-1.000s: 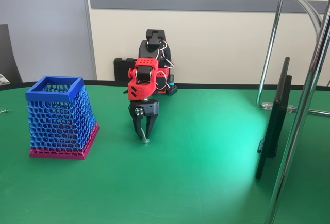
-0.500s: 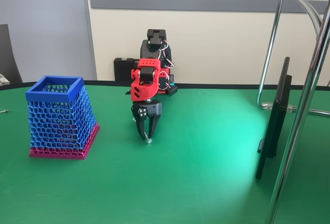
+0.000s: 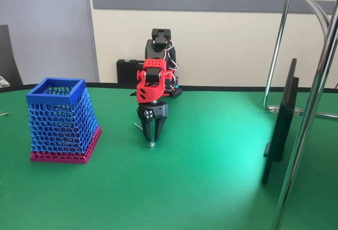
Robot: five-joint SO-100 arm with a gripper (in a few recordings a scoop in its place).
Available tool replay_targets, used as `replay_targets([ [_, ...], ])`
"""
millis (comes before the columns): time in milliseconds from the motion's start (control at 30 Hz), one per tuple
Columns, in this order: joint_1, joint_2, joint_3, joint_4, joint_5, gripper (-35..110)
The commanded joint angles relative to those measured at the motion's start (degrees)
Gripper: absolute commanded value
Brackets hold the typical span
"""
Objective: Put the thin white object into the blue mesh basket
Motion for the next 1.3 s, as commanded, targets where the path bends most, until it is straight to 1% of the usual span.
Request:
replay_targets([
  [0, 0.26, 2.29, -2.20, -0.70, 0.18, 13],
  [467, 1.93, 3.16, -2.72, -0.70, -0.26, 12],
  [1267, 0.97, -1.32, -6.42, 0.35, -0.79, 12],
])
